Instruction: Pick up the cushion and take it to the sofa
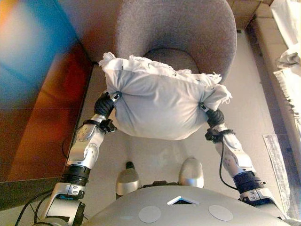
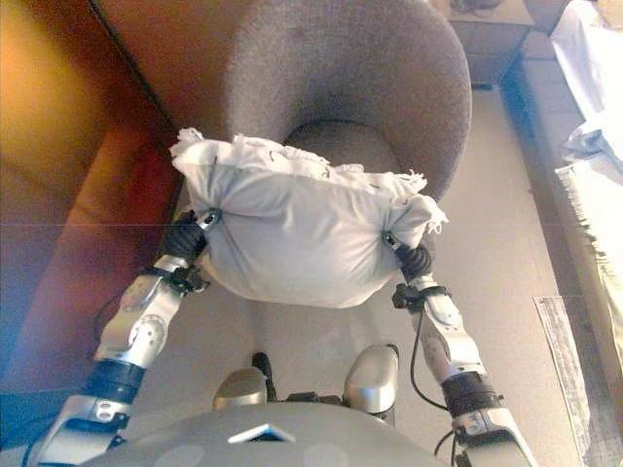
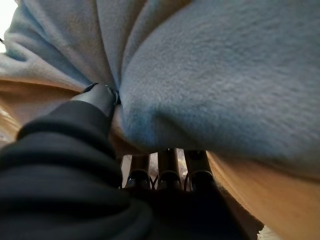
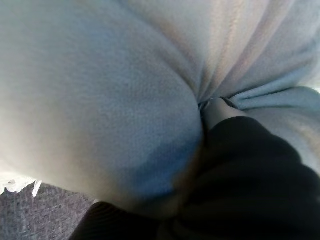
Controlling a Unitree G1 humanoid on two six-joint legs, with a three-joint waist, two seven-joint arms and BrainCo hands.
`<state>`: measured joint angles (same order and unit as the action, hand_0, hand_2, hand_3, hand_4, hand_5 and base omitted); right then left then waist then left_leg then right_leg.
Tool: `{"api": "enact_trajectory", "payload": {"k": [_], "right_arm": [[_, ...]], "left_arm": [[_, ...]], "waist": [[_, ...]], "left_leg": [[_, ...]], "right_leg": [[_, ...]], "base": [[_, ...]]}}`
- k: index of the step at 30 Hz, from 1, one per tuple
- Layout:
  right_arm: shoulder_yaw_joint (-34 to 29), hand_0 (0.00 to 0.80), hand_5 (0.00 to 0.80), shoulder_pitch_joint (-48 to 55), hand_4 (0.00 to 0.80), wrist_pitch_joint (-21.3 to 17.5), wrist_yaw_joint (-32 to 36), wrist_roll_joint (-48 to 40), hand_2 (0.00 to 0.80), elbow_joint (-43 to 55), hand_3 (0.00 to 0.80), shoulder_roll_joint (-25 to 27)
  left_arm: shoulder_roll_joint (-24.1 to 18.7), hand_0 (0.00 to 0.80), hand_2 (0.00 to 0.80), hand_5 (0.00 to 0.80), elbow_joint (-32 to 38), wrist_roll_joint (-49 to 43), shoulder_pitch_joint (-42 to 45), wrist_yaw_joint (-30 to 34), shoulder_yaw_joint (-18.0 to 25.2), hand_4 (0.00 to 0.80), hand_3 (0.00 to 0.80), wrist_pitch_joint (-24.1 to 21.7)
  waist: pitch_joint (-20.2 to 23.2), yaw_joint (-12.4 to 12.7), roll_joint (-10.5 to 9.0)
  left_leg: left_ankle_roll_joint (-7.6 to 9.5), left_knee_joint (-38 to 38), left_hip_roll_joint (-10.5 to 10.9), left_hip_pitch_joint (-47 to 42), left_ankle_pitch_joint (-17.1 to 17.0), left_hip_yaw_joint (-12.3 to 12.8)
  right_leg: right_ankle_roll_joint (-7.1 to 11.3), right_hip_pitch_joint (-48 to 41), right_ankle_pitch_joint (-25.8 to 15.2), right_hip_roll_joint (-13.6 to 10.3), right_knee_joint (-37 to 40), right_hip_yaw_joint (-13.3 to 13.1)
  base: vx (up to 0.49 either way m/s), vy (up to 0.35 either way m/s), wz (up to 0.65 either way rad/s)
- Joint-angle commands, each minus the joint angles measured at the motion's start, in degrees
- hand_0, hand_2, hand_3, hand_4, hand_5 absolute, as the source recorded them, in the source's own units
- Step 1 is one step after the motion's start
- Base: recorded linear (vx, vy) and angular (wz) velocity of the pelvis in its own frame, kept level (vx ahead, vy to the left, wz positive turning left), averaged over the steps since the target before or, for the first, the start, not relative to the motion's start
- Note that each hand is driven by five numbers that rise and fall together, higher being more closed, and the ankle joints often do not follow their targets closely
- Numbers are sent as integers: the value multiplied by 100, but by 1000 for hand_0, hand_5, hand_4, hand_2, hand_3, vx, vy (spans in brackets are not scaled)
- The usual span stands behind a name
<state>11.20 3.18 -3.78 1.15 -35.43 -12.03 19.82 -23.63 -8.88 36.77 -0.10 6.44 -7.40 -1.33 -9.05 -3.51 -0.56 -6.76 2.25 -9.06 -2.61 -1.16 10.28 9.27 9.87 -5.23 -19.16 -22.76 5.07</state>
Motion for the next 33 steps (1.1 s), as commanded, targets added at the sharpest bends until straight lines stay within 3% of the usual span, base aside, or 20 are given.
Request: {"api": "enact_trajectory", "payload": {"k": [1,3,6,7,9,12,14,16,18,20,23,25,29,31,33], "right_arm": [[-163,800,800,-479,800,-494,276,-290,800,502,800,-301],[-178,800,800,-494,800,-437,315,-406,800,504,800,-317],[-219,800,800,-509,800,-489,421,-460,800,458,800,-272],[-230,800,800,-495,800,-538,474,-466,800,429,800,-270],[-287,800,800,-437,800,-580,569,-475,800,409,800,-291],[-304,800,800,-324,800,-374,602,-495,800,582,800,-337],[-222,800,800,-235,800,-234,608,-456,800,847,800,-277],[-159,800,800,-235,800,-286,689,-381,800,939,800,-190],[-79,800,800,-294,800,-434,706,-322,800,884,800,-106],[-34,800,800,-380,800,-569,598,-312,800,766,800,-75],[-50,800,800,-503,800,-655,531,-385,800,627,800,-81],[-68,800,800,-558,800,-628,501,-344,800,583,800,-118],[-66,800,800,-551,800,-637,353,-321,800,535,800,-188],[-80,800,800,-528,800,-592,324,-370,800,520,800,-226],[-128,800,800,-466,800,-548,263,-332,800,509,800,-277]], "left_arm": [[88,800,800,800,486,-55,-289,328,160,800,800,-243],[110,800,800,800,485,-73,-296,271,147,800,800,-260],[112,800,800,800,522,-57,-207,393,196,800,800,-335],[111,800,800,800,534,-60,-136,480,218,800,800,-382],[188,800,800,800,515,-112,-56,625,267,800,800,-433],[332,800,800,800,517,-153,111,549,333,800,800,-422],[344,800,800,800,622,-104,198,376,398,800,800,-404],[361,800,800,800,697,32,198,270,472,800,800,-430],[412,800,800,800,689,52,163,155,506,800,800,-460],[447,800,800,800,648,41,84,113,460,800,800,-432],[445,800,800,800,644,-37,78,106,399,800,800,-471],[403,800,800,800,593,52,74,121,405,800,800,-521],[427,800,800,800,506,14,38,219,508,800,800,-550],[448,800,800,800,425,20,4,243,533,800,800,-555],[455,800,800,800,259,97,-75,334,518,800,800,-555]], "waist": [[302,-129,-240],[294,-244,-318],[288,-417,-411],[302,-473,-407],[377,-550,-399],[566,-664,-334],[687,-732,-211],[758,-728,-224],[783,-662,-326],[775,-559,-424],[647,-341,-387],[535,-228,-303],[349,5,-128],[366,10,-134],[420,-91,-72]], "left_leg": [[426,540,567,-212,927,-10],[449,587,643,-312,1128,-50],[519,608,738,-635,1431,-116],[548,583,722,-814,1538,-157],[606,557,673,-968,1565,-223],[384,783,302,-1145,1131,-227],[65,1198,-68,-1140,316,-238],[-142,2205,-208,-928,-313,-206],[-184,3252,-215,-454,-537,-119],[-76,3758,-329,48,-435,-13],[163,3212,-332,593,-269,61],[215,2637,-285,822,-329,63],[82,1474,-308,1238,-548,-31],[106,1230,-236,1175,-267,9],[144,910,-193,909,-2,252]], "right_leg": [[296,223,-821,181,974,-173],[325,286,-801,368,1630,-144],[375,552,-1080,617,2542,13],[358,705,-1147,739,2645,87],[301,665,-1085,886,2582,-42],[159,628,-854,1018,1990,-244],[-52,517,-576,1255,1772,-337],[-342,295,-360,1397,1743,-259],[-585,32,-185,1448,1730,-219],[-722,-212,-15,1449,1701,-115],[-745,-543,344,1508,1592,-72],[-703,-682,530,1542,1550,-104],[-530,-978,842,1532,1507,-197],[-410,-1015,854,1357,1504,-176],[-289,-981,849,1193,1424,-78]], "base": [[376,-71,-5],[426,-42,19],[477,-20,58],[467,-38,25],[432,-80,13],[415,-143,-9],[339,-176,56],[310,-255,27],[321,-271,-15],[285,-154,-13],[225,63,-11],[200,156,-17],[175,156,-29],[115,135,-42],[137,177,-59]]}}
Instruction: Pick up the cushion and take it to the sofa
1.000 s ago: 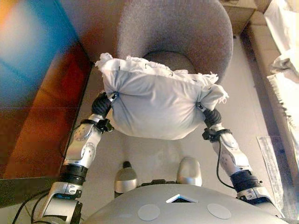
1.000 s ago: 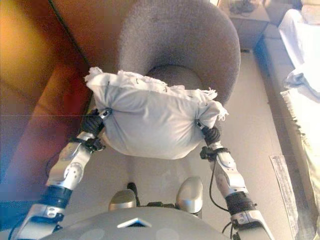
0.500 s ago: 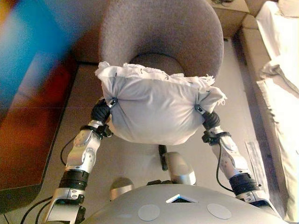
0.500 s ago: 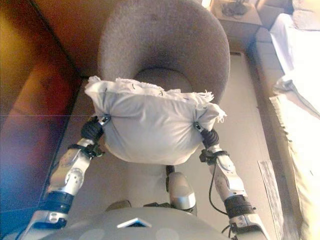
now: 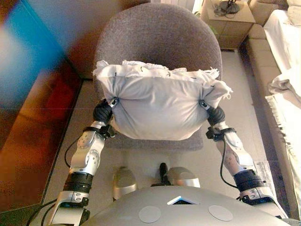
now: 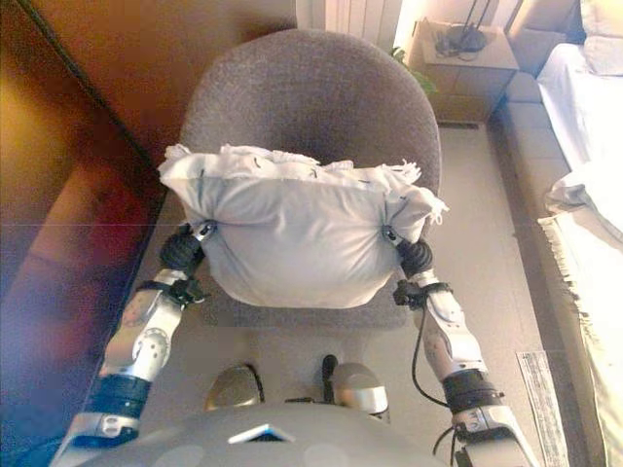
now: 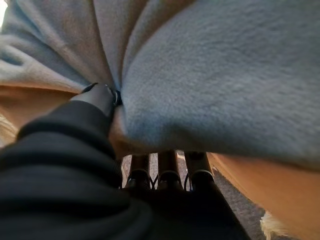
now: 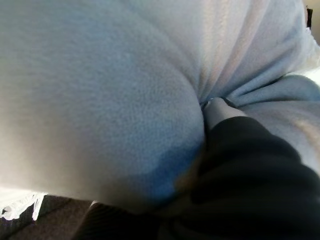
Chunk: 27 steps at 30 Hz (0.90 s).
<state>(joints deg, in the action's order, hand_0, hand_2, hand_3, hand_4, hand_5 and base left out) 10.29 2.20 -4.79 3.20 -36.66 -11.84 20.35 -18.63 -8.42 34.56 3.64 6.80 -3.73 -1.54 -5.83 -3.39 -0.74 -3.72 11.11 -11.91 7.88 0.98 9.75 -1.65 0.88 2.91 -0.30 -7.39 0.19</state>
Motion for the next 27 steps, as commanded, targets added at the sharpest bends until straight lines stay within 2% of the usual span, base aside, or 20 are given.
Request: {"api": "enact_trajectory", "payload": {"k": [1,3,4,6,8,9,10,12,15,17,19,21,23,27], "right_arm": [[-75,800,800,-319,800,-460,24,-197,800,480,800,-348],[-117,800,800,-283,800,-555,-60,-146,800,421,800,-400],[-115,800,800,-309,800,-681,-84,-177,800,367,800,-438],[-88,800,800,-390,800,-819,-243,-243,800,253,800,-530],[-19,800,800,-556,800,-915,-492,-300,800,35,800,-654],[-10,800,800,-597,800,-932,-618,-285,800,-47,800,-665],[-10,800,800,-619,800,-947,-688,-274,800,-98,800,-669],[-33,800,800,-673,800,-958,-864,-224,800,-183,800,-682],[-79,800,800,-954,800,-977,-1116,-171,800,-236,800,-624],[-225,800,800,-1370,800,-869,-1179,-235,800,-495,800,-528],[-357,800,800,-1576,800,-716,-1205,-324,800,-764,800,-439],[-411,800,800,-1559,800,-604,-1328,-351,800,-796,800,-421],[-440,800,800,-1485,800,-650,-1529,-304,800,-805,800,-425],[-490,800,800,-1688,800,-759,-1817,-290,800,-785,800,-367]], "left_arm": [[-52,800,800,800,155,315,-499,320,115,800,800,-519],[-67,800,800,800,110,280,-585,304,7,800,800,-480],[-79,800,800,800,88,249,-625,274,-58,800,800,-444],[-105,800,800,800,-1,123,-717,245,-149,800,800,-443],[-159,800,800,800,-215,-60,-868,97,-291,800,800,-484],[-182,800,800,800,-282,-55,-892,84,-307,800,800,-449],[-194,800,800,800,-315,-44,-896,73,-309,800,800,-417],[-213,800,800,800,-452,-94,-890,68,-348,800,800,-418],[-252,800,800,800,-467,-213,-1077,-67,-527,800,800,-501],[-327,800,800,800,-419,-262,-1244,-108,-558,800,800,-488],[-360,800,800,800,-398,-267,-1212,-123,-438,800,800,-384],[-359,800,800,800,-377,-272,-1094,-115,-372,800,800,-297],[-377,800,800,800,-337,-327,-976,-77,-364,800,800,-201],[-375,800,800,800,-361,-356,-1075,-144,-523,800,800,-220]], "waist": [[116,-150,-9],[123,-173,50],[105,-150,83],[65,-91,130],[-44,-37,218],[-56,0,211],[-59,20,195],[-27,53,114],[-137,-7,-63],[-255,19,-169],[-301,107,-234],[-277,167,-249],[-231,266,-257],[-257,319,-194]], "left_leg": [[-152,-66,106,-244,-189,384],[-107,-118,199,-303,-123,295],[-59,-138,273,-302,-88,205],[59,-115,375,-260,-16,186],[219,-76,439,-333,106,226],[239,-48,475,-389,159,229],[239,-43,502,-433,186,228],[149,-61,603,-548,236,152],[-4,115,644,-511,445,-19],[-80,360,516,-391,612,-29],[-148,563,340,-339,672,21],[-211,608,220,-321,644,-39],[-270,572,97,-291,556,-70],[-358,509,-36,-85,410,-169]], "right_leg": [[840,-62,44,-745,-178,467],[886,7,82,-823,-322,485],[923,87,131,-876,-494,492],[984,265,161,-988,-1000,560],[1007,712,-94,-1179,-2188,552],[973,806,-177,-1291,-2356,559],[956,814,-228,-1351,-2333,567],[951,664,-379,-1442,-1619,546],[1148,838,-773,-1562,-637,264],[1307,1043,-1005,-1648,-432,205],[1379,989,-1044,-1706,-331,333],[1397,820,-995,-1647,-198,344],[1386,632,-907,-1606,-106,490],[1371,677,-789,-1554,-125,586]], "base": [[120,171,-44],[79,159,11],[25,169,33],[-27,164,22],[23,175,14],[111,90,15],[189,-19,8],[216,-123,5],[91,-221,16],[45,-241,38],[136,-232,44],[191,-168,46],[175,-121,17],[36,-59,-4]]}}
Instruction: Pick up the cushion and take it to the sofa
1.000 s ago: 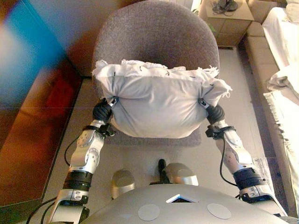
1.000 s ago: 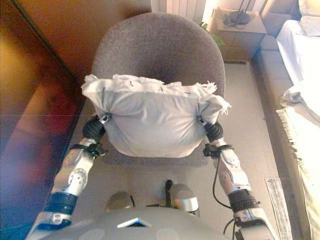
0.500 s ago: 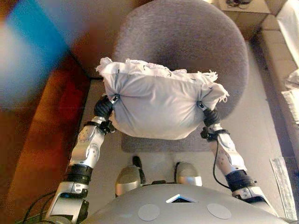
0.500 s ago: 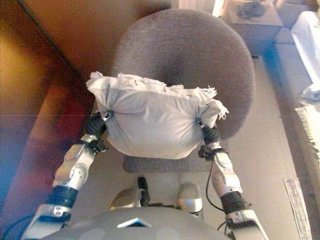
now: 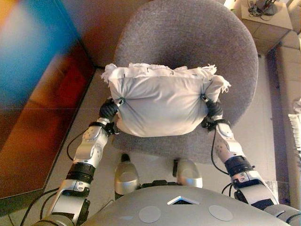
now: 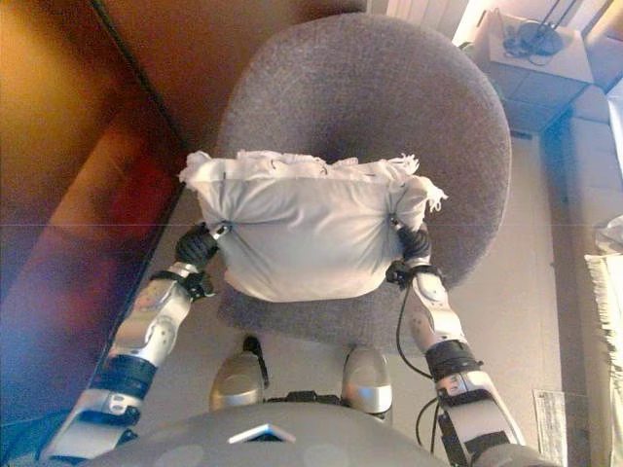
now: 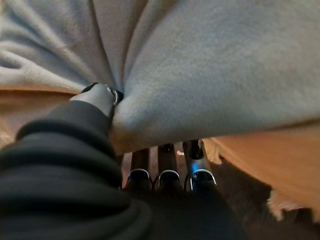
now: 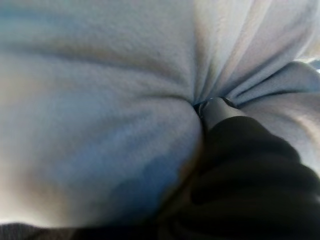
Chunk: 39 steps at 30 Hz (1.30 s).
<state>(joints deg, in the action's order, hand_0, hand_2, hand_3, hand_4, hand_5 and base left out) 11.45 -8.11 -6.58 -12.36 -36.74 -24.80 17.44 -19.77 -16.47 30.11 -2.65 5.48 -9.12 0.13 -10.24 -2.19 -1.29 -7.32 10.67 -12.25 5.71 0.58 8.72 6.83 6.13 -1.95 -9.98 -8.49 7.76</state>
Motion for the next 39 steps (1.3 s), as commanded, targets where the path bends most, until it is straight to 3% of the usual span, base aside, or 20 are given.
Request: {"api": "enact_trajectory", "payload": {"k": [1,6,12,18,24,29,34,35,36,37,38,39], "right_arm": [[-643,800,800,-761,800,-574,-303,-272,800,519,800,-25],[-792,800,800,-1023,800,-317,-280,-179,800,505,800,247],[-773,800,800,-1408,800,-36,-17,-230,800,84,800,572],[-530,800,800,-2360,800,289,-63,-645,800,-849,800,796],[-455,800,800,-3186,800,499,-558,-738,800,-1825,800,1104],[-327,800,800,-3867,800,517,-393,-710,800,-2554,800,1322],[-28,800,800,-4212,800,483,-323,-289,800,-2615,800,1455],[21,223,223,-4247,223,449,-351,-223,223,-2638,223,1486],[34,0,0,-4263,0,444,-340,-187,0,-2656,0,1497],[66,0,0,-4293,0,473,-366,-136,0,-2679,0,1491],[73,0,0,-4302,0,474,-383,-113,0,-2692,0,1482],[95,0,0,-4296,0,541,-339,-79,0,-2724,0,1467]], "left_arm": [[-259,800,800,800,423,132,-529,-45,-37,800,800,-373],[-268,800,800,800,413,226,-736,-202,-211,800,800,-253],[-266,800,800,800,409,524,-929,-554,-290,800,800,-266],[-229,800,800,800,333,496,-1213,-768,-585,800,800,-206],[-370,800,800,800,474,499,-1268,-666,-929,800,800,-78],[-420,800,800,800,618,640,-1270,-687,-1234,800,800,-143],[-416,800,800,800,566,757,-1314,-875,-1374,800,800,-330],[-402,800,800,800,564,747,-1323,-975,-1386,800,800,-347],[-395,800,800,800,560,742,-1328,-1043,-1389,800,800,-332],[-371,467,467,467,522,786,-1355,-1147,-1407,467,467,-307],[-359,0,0,0,510,797,-1368,-1175,-1413,0,0,-294],[-341,0,0,0,470,807,-1384,-1210,-1412,0,0,-275]], "waist": [[156,201,-115],[44,204,-66],[-151,336,-152],[-298,548,-309],[-309,795,-379],[-289,986,-348],[-315,1044,-291],[-331,1042,-275],[-339,1040,-266],[-348,1040,-255],[-351,1036,-251],[-351,1030,-239]], "left_leg": [[-15,549,-17,204,411,-96],[-77,542,-97,350,312,-174],[-167,775,-205,689,278,-351],[-308,1061,-353,964,274,-544],[-396,1053,-466,1039,183,-690],[-427,988,-484,1043,106,-800],[-463,996,-475,1127,46,-876],[-472,983,-465,1146,26,-889],[-475,974,-459,1156,17,-897],[-472,973,-440,1178,4,-907],[-470,969,-433,1182,0,-909],[-469,961,-423,1179,-5,-916]], "right_leg": [[520,208,-282,-582,-50,-156],[539,292,-190,-583,-151,-137],[553,350,-123,-570,-234,-70],[479,224,-66,-494,-227,33],[448,25,-6,-408,-145,178],[450,-109,58,-396,-107,259],[467,-129,94,-418,-131,270],[473,-119,99,-423,-131,263],[476,-113,102,-426,-132,264],[480,-117,113,-436,-134,252],[484,-112,118,-439,-140,245],[491,-113,131,-447,-149,223]], "base": [[-28,-37,6],[27,-43,9],[0,-118,7],[24,-118,8],[55,-77,10],[68,-11,15],[29,33,13],[-10,57,8],[-25,72,9],[-21,57,7],[-18,76,2],[-3,64,2]]}}
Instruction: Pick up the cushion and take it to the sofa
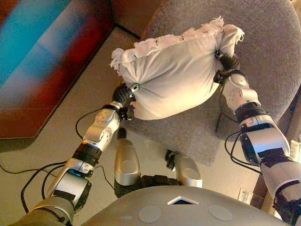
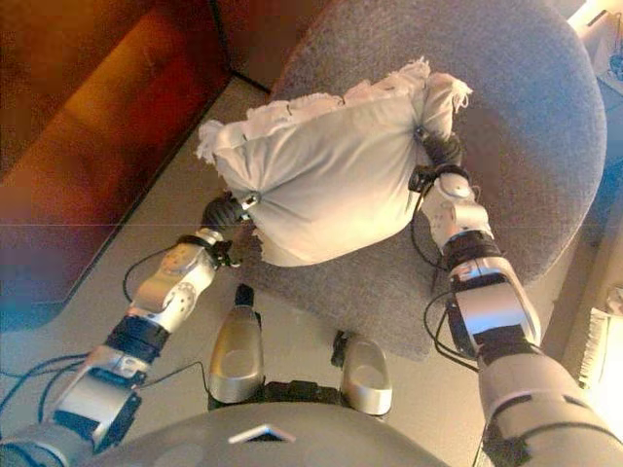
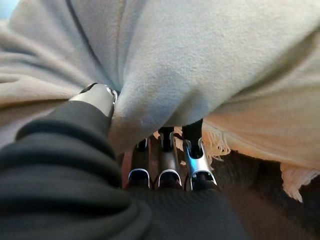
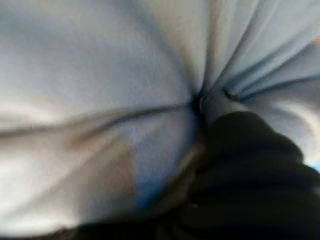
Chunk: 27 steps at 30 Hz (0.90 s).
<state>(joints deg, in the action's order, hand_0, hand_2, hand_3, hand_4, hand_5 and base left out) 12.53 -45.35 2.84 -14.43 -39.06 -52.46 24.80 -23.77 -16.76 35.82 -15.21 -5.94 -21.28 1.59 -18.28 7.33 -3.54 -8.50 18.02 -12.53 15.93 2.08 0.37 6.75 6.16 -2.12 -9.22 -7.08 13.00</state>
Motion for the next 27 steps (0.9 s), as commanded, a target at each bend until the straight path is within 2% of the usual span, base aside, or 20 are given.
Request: {"api": "enact_trajectory", "payload": {"k": [1,7,12,16,21,27], "right_arm": [[12,0,0,-566,0,-375,-134,162,0,26,0,728],[-126,0,0,-233,0,-420,-206,-166,0,211,0,702],[-283,0,0,137,0,-349,-363,-32,0,328,0,674],[-565,0,0,543,0,-443,-578,-177,0,557,0,859],[-1046,0,0,1155,0,-576,-635,-295,0,1008,0,1005],[-1551,0,0,2198,0,-654,-76,-219,0,1740,0,996]], "left_arm": [[73,0,0,0,477,270,-134,-106,-193,0,0,-425],[82,0,0,0,482,435,59,-232,-55,0,0,-413],[64,0,0,0,507,382,186,-200,92,0,0,-457],[-76,0,0,0,732,322,447,-66,448,0,0,-605],[-210,0,0,0,900,368,937,90,1094,0,0,-683],[-194,0,0,0,946,371,1569,351,1808,0,0,-892]], "waist": [[450,74,-7],[562,44,-4],[699,22,-33],[823,-9,-37],[953,-47,-27],[1071,-144,-25]], "left_leg": [[-349,228,-387,148,-152,-82],[-356,202,-405,-24,-116,8],[-339,90,-400,-225,-87,135],[-329,-34,-381,-415,-69,264],[-296,-188,-334,-634,-44,402],[-245,-323,-293,-860,-11,567]], "right_leg": [[504,-119,157,-532,-296,-317],[540,-356,180,-538,-165,-352],[598,-525,138,-538,18,-354],[624,-670,88,-533,208,-359],[617,-787,65,-528,360,-350],[595,-793,23,-521,446,-354]], "base": [[6,65,3],[53,44,0],[49,12,-3],[34,32,-6],[19,64,-5],[-19,65,-4]]}}
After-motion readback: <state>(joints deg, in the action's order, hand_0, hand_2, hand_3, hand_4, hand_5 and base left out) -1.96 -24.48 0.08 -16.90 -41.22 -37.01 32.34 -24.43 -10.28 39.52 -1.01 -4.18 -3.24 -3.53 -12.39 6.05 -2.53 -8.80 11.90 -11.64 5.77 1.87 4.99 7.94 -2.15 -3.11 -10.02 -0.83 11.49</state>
